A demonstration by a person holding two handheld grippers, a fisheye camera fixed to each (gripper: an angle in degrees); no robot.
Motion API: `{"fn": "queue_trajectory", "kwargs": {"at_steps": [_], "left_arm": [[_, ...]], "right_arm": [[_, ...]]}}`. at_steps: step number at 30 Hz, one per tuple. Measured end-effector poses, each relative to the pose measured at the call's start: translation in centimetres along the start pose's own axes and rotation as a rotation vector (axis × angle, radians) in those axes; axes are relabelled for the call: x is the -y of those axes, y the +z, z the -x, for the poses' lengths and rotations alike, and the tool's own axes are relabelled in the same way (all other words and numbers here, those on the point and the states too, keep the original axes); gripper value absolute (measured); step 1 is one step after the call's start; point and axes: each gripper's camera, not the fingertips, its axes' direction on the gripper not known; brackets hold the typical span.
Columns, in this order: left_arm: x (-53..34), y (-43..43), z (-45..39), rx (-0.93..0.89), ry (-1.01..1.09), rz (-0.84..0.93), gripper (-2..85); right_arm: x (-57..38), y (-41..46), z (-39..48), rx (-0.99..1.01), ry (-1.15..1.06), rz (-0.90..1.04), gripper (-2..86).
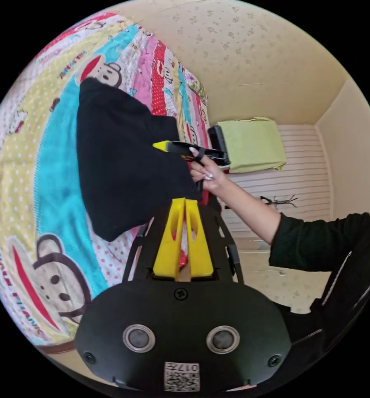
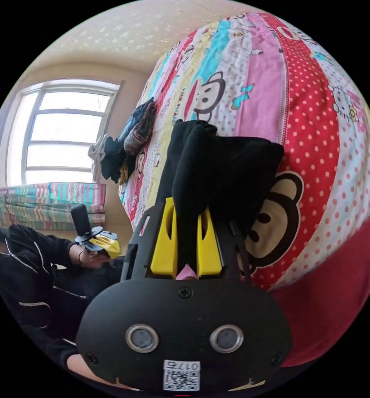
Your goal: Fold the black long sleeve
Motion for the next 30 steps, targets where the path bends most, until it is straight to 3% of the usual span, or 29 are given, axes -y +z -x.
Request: {"fn": "queue_trajectory", "kwargs": {"at_steps": [3, 5, 8, 10, 16, 21, 23, 26, 28, 30], "left_arm": [[0.1, 0.7, 0.5, 0.211, 0.073, -0.042, -0.9], [0.2, 3.0, 2.0, 0.315, 0.096, -0.030, -0.9], [0.5, 10.6, 6.2, 0.413, 0.094, 0.208, -0.9], [0.0, 14.2, 7.4, 0.498, 0.182, 0.287, -0.9], [-1.1, 14.2, 8.2, 0.477, 0.112, 0.259, -0.9], [-0.6, 12.7, 8.8, 0.415, 0.012, 0.316, -0.9], [-0.2, 12.0, 8.2, 0.471, 0.017, 0.350, -0.9], [-0.8, 10.2, 6.5, 0.504, 0.149, 0.250, -0.9], [-2.4, 11.7, 8.3, 0.542, 0.196, 0.275, -0.9], [-3.8, 12.1, 9.7, 0.537, 0.214, 0.249, -0.9]], "right_arm": [[-0.4, -0.3, -0.1, -0.028, -0.002, 0.040, 8.9], [-1.6, 1.1, -3.8, -0.047, 0.113, 0.077, 10.2], [-4.2, -0.8, -6.1, 0.144, 0.189, -0.061, 11.0], [-5.9, -3.0, -4.6, 0.075, 0.181, -0.136, 11.6], [-12.0, -8.6, 8.5, -0.094, -0.051, -0.299, 9.9], [-13.9, -0.3, 12.9, -0.294, -0.126, -0.057, 7.9], [-15.8, 4.5, 11.2, -0.516, -0.179, 0.072, 6.6], [-17.6, 3.5, 8.7, -0.361, -0.128, -0.034, 6.1], [-18.0, 2.7, 8.3, -0.281, -0.091, -0.054, 6.0], [-18.1, 2.4, 9.8, -0.288, -0.115, -0.038, 6.2]]}}
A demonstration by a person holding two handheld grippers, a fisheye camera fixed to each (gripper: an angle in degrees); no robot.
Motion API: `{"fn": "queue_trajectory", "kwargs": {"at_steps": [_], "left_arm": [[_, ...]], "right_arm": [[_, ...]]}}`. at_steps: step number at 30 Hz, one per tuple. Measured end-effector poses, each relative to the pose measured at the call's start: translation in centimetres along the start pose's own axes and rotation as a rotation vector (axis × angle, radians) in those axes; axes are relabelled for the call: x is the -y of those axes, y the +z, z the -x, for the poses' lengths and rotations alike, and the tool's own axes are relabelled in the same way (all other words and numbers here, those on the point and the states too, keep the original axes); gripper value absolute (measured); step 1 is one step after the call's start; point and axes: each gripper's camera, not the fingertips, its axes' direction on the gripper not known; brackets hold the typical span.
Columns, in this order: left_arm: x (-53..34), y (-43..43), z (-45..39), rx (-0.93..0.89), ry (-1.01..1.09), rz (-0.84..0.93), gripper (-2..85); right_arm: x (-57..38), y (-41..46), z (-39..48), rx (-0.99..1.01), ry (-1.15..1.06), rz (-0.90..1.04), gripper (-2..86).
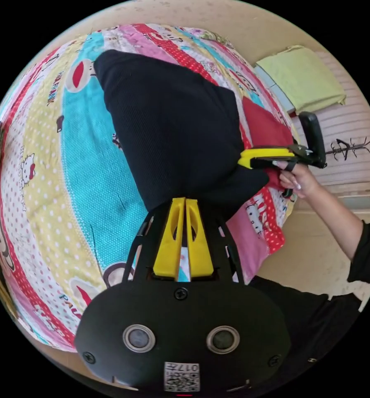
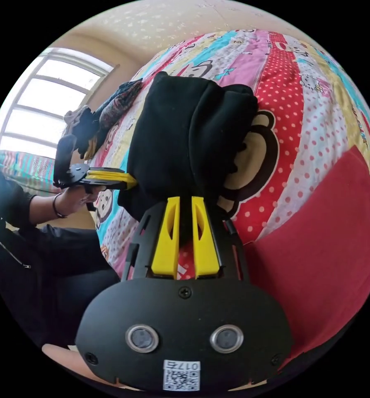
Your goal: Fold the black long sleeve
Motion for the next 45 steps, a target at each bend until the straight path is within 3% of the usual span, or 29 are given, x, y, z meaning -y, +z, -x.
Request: {"fn": "queue_trajectory", "kwargs": {"at_steps": [3, 7, 11, 14, 15, 19, 22, 26, 28, 30, 33, 36, 39, 42, 45], "left_arm": [[-1.1, -2.5, 1.1, -0.106, -0.089, -0.048, -0.9], [-3.2, -10.1, 1.1, -0.234, -0.045, -0.317, -0.9], [-2.2, -12.1, 1.4, -0.121, -0.006, -0.443, -0.9], [1.4, -7.8, 3.3, -0.053, -0.011, -0.328, -0.8], [2.7, -4.8, 4.5, -0.025, -0.033, -0.217, -0.7], [1.0, -4.4, 8.1, -0.254, -0.272, -0.316, 0.5], [-1.2, -6.4, 8.9, -0.458, -0.246, -0.374, 6.9], [-5.5, -9.4, 10.3, -0.463, -0.340, -0.435, 12.7], [-7.7, -10.7, 10.9, -0.375, -0.358, -0.423, 14.5], [-8.4, -10.3, 11.5, -0.401, -0.361, -0.351, 15.4], [-8.7, -8.9, 11.6, -0.452, -0.346, -0.256, 16.1], [-8.0, -7.6, 10.8, -0.496, -0.319, -0.213, 16.6], [-6.5, -6.3, 10.5, -0.624, -0.362, -0.183, 15.9], [-5.7, -6.2, 11.2, -0.631, -0.521, -0.150, 10.5], [-3.8, -8.1, 11.5, -0.718, -0.561, -0.101, 8.0]], "right_arm": [[0.7, -3.7, 3.4, -0.081, -0.074, -0.043, 6.5], [3.0, -9.5, 5.6, -0.113, -0.078, -0.241, 6.1], [8.3, -8.5, 4.5, -0.149, -0.053, -0.246, 4.9], [11.7, -3.8, 1.2, -0.317, 0.054, -0.066, 3.1], [12.1, -2.8, 0.5, -0.314, 0.052, -0.027, 2.8], [11.7, -4.0, -0.9, -0.236, 0.098, -0.073, 3.0], [8.0, -8.4, 0.7, -0.249, 0.201, -0.269, 5.2], [1.5, -12.7, 4.7, -0.058, 0.191, -0.452, 6.9], [-0.8, -13.1, 6.3, 0.036, 0.156, -0.486, 7.0], [-2.3, -12.0, 6.8, 0.090, 0.155, -0.443, 6.7], [-4.2, -8.2, 4.3, 0.026, 0.339, -0.270, 3.1], [-6.9, -8.4, 0.3, 0.142, 0.449, -0.397, 1.8], [-7.4, -9.3, -1.8, 0.195, 0.492, -0.435, 1.9], [-8.4, -12.2, -2.6, 0.234, 0.545, -0.481, 4.5], [-12.6, -15.5, -4.0, 0.425, 0.698, -0.632, 11.6]]}}
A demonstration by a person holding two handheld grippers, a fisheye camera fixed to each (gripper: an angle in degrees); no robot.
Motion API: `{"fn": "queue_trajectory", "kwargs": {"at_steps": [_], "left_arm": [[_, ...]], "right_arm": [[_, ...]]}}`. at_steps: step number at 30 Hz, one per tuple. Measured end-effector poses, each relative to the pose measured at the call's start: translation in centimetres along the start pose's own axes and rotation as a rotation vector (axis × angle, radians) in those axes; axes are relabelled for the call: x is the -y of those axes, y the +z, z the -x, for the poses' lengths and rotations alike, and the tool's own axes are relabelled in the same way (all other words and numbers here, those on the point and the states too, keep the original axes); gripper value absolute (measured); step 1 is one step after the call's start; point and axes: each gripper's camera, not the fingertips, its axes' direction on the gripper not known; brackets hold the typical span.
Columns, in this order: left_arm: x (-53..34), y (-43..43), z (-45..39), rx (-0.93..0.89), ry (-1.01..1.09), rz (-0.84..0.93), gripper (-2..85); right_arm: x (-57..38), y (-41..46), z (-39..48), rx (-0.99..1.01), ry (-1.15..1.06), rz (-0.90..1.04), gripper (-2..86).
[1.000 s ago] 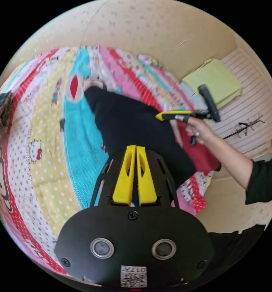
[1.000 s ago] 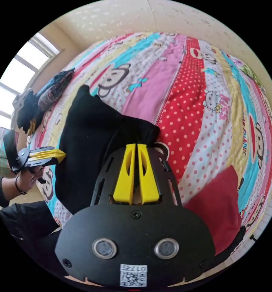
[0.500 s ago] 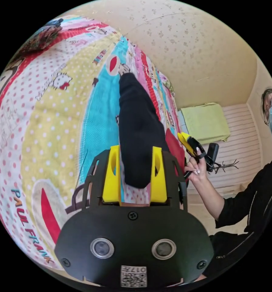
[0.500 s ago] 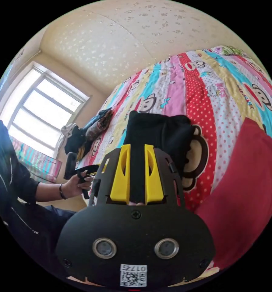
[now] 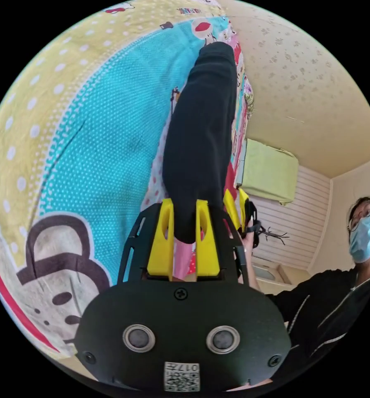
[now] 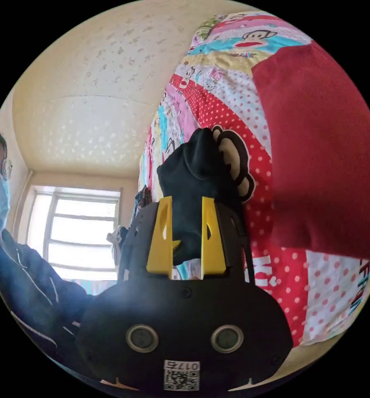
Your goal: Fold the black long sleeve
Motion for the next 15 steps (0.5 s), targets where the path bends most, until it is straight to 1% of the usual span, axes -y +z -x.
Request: {"fn": "queue_trajectory", "kwargs": {"at_steps": [2, 3, 5, 8, 9, 10, 11, 12, 13, 15], "left_arm": [[0.5, -1.1, -2.4, -0.029, 0.017, 0.001, 7.7], [0.6, -1.7, -4.0, -0.058, 0.016, -0.004, 7.6], [0.7, -2.5, -6.3, -0.100, 0.016, -0.025, 7.4], [0.9, -3.1, -9.3, -0.154, 0.007, -0.057, 7.4], [1.1, -3.2, -10.2, -0.178, -0.001, -0.068, 7.4], [1.4, -3.3, -11.1, -0.185, 0.003, -0.076, 7.4], [1.5, -3.3, -11.5, -0.180, 0.011, -0.076, 7.4], [1.8, -3.3, -12.3, -0.162, 0.026, -0.068, 7.3], [2.0, -3.5, -12.8, -0.142, 0.026, -0.061, 7.3], [2.2, -4.0, -13.2, -0.133, 0.013, -0.066, 7.3]], "right_arm": [[-1.9, -3.1, -2.5, 0.180, 0.244, -0.068, 15.1], [-2.5, -3.6, -3.2, 0.222, 0.301, -0.083, 15.7], [-5.3, -4.1, -5.4, 0.348, 0.533, -0.123, 19.0], [-7.3, -2.0, -7.1, 0.426, 0.745, -0.092, 24.5], [-7.4, -1.4, -7.3, 0.452, 0.767, -0.092, 25.2], [-7.2, -0.4, -7.8, 0.545, 0.801, -0.125, 26.1], [-6.5, 0.2, -8.3, 0.645, 0.821, -0.197, 26.6], [-6.0, 0.5, -8.5, 0.678, 0.826, -0.227, 26.5], [-4.4, 1.0, -8.9, 0.692, 0.824, -0.245, 26.4], [-1.5, 1.7, -9.5, 0.634, 0.796, -0.209, 25.3]]}}
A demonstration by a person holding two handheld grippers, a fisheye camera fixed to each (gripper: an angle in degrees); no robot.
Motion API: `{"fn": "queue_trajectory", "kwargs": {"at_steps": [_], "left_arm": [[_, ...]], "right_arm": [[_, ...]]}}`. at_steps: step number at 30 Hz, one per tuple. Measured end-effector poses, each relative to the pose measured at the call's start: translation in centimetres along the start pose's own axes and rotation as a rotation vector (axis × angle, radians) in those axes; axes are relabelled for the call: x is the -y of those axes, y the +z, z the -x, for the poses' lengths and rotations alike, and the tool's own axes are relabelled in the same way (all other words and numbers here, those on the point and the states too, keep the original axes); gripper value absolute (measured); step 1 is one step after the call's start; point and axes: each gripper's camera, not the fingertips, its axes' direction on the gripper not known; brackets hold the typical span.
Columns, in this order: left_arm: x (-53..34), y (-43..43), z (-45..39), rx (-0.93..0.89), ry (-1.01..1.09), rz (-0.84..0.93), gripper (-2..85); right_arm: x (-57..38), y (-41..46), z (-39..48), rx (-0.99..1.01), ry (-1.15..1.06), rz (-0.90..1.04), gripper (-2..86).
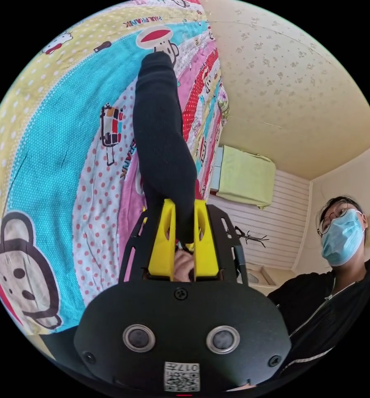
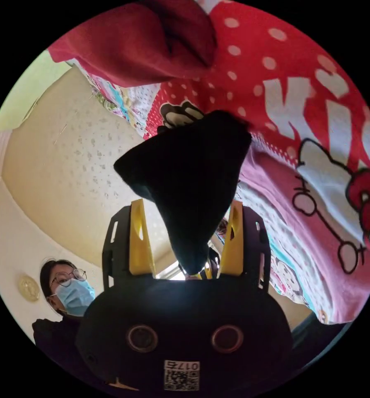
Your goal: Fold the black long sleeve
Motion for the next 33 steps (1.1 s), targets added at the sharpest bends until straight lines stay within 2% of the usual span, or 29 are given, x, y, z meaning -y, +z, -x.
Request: {"fn": "queue_trajectory", "kwargs": {"at_steps": [3, 6, 10, 14, 17, 22, 27, 30, 33], "left_arm": [[0.2, -1.0, -0.1, -0.004, -0.034, -0.018, 7.7], [-0.4, -2.6, 0.3, 0.018, -0.084, -0.064, 9.4], [-3.0, -5.7, 3.0, -0.188, -0.202, -0.250, 14.4], [-4.8, -7.0, 4.6, -0.262, -0.298, -0.431, 23.3], [-3.0, -4.7, 4.1, -0.272, -0.291, -0.331, 25.4], [-1.0, -0.5, 0.6, -0.482, -0.240, -0.162, 13.9], [-4.4, -1.1, -0.8, -0.562, -0.332, -0.020, 10.1], [-7.8, -3.6, -2.5, -0.548, -0.393, -0.020, 8.6], [-9.2, -8.1, -5.4, -0.534, -0.359, -0.064, 8.4]], "right_arm": [[2.9, 1.5, 0.7, -0.011, 0.016, -0.005, 21.0], [3.6, 1.8, 0.6, -0.139, 0.060, -0.009, 15.0], [3.2, 1.4, -1.3, -0.051, 0.111, -0.020, 12.1], [2.6, 2.0, -1.3, -0.092, 0.044, 0.002, 11.0], [1.6, 2.3, -1.7, -0.085, 0.039, 0.022, 10.6], [-1.4, 1.3, -0.7, -0.174, -0.045, 0.044, 9.8], [-6.6, 1.0, 1.7, -0.390, -0.192, 0.130, 9.3], [-10.9, 1.5, 0.8, -0.482, -0.163, 0.176, 8.8], [-15.3, 4.1, -1.4, -0.447, -0.097, 0.220, 8.1]]}}
